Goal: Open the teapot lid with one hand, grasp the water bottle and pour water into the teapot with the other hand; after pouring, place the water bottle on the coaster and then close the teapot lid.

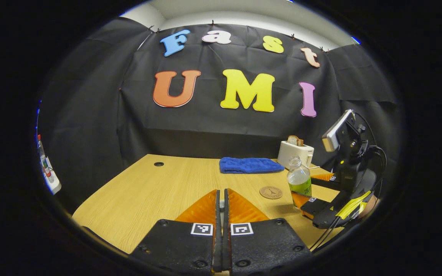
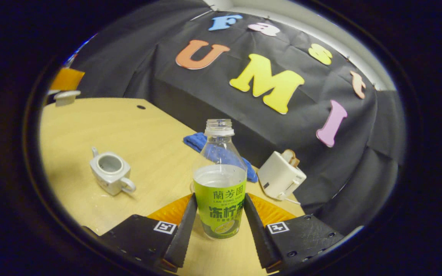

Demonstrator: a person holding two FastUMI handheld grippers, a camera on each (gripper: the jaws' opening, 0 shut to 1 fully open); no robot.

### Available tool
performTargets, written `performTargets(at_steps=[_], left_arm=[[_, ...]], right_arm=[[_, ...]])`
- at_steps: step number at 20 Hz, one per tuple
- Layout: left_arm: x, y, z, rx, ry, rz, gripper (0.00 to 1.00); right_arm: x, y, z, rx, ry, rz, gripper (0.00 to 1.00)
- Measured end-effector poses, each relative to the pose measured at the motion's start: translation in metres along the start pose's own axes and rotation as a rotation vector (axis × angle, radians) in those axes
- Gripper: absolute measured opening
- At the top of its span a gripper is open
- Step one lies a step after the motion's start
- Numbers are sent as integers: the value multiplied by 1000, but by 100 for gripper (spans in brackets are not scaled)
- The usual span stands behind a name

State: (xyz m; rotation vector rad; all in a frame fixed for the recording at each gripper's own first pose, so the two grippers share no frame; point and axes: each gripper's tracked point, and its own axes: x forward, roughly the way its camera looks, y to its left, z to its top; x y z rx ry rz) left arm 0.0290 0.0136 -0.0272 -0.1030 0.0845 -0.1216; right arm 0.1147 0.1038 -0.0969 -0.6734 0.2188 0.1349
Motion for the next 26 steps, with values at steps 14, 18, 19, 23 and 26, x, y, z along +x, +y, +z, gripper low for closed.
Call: performTargets(at_steps=[14,18,19,23,26], left_arm=[[-18,51,-1,63,16,64,3],[-20,62,0,40,13,78,3],[-21,65,-1,35,14,81,2],[-19,69,-4,26,22,82,2],[-18,69,-6,23,27,81,3]], right_arm=[[19,38,-2,-622,-75,-51,71],[18,47,9,-783,-132,-73,71],[17,47,11,-827,-149,-86,70],[12,45,18,-976,-194,-149,71],[6,43,25,-1074,-226,-202,72]])
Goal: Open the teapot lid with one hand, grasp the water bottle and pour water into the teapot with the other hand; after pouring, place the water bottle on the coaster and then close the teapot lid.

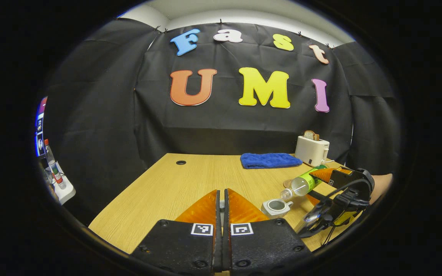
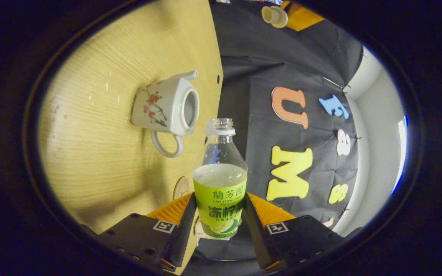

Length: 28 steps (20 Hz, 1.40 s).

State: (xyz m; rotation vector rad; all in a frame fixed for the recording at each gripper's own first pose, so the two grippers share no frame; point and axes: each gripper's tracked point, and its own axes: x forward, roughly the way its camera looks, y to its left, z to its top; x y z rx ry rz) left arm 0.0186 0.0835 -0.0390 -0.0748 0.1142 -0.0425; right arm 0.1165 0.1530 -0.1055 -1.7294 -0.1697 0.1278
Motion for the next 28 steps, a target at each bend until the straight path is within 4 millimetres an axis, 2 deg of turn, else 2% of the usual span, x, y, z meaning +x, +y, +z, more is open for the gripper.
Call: performTargets(at_steps=[4,10,17,28], left_arm=[[0,4,-2,14,7,18,3],[0,-4,-1,17,7,-5,3],[0,1,-3,29,16,18,3],[3,-8,-8,47,27,-5,3]], right_arm=[[-3,-4,4,-106,-15,-14,70],[0,-8,10,-245,-13,-56,72],[1,-20,8,-308,-14,-74,72],[-1,-43,6,-390,-18,-148,71]])
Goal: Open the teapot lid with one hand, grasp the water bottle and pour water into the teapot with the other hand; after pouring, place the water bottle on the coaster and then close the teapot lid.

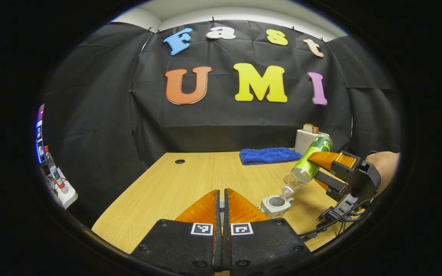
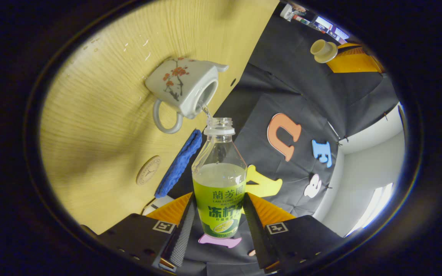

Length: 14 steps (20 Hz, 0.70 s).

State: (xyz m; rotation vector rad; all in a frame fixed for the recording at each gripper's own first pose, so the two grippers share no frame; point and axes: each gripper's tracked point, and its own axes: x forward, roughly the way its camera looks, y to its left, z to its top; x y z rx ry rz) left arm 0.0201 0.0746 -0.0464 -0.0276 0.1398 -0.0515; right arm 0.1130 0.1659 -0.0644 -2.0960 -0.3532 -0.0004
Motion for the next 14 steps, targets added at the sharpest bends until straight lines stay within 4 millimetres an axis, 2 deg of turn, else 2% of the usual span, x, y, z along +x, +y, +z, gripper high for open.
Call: performTargets(at_steps=[5,14], left_arm=[[1,4,-4,-16,11,7,3],[2,-3,-5,3,12,-6,3]], right_arm=[[4,-7,-5,-20,-6,-22,71],[5,-14,6,-74,-27,-78,71]])
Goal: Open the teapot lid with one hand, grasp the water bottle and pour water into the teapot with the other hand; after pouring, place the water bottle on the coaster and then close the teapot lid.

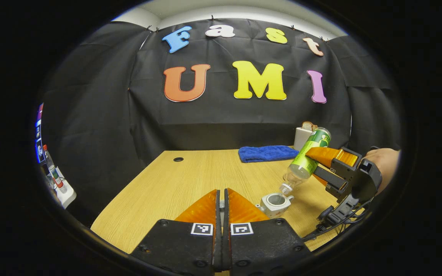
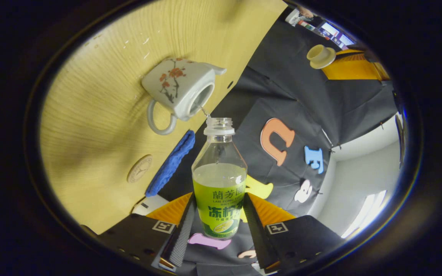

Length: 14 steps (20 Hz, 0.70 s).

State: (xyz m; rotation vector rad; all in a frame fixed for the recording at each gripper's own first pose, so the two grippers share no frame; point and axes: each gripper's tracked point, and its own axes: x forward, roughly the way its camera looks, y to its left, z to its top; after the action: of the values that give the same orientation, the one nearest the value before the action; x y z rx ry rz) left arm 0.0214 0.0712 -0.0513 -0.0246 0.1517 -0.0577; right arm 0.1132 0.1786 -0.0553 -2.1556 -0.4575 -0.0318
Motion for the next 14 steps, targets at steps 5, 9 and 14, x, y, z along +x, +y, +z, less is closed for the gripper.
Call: performTargets(at_steps=[5,9,14], left_arm=[[2,0,-3,1,7,-4,3],[5,4,-7,11,20,13,3],[6,4,-7,11,19,22,3]], right_arm=[[-1,-5,4,-2,-13,-30,71],[-1,-3,4,5,-12,-31,74],[-4,4,-6,104,16,-25,71]])
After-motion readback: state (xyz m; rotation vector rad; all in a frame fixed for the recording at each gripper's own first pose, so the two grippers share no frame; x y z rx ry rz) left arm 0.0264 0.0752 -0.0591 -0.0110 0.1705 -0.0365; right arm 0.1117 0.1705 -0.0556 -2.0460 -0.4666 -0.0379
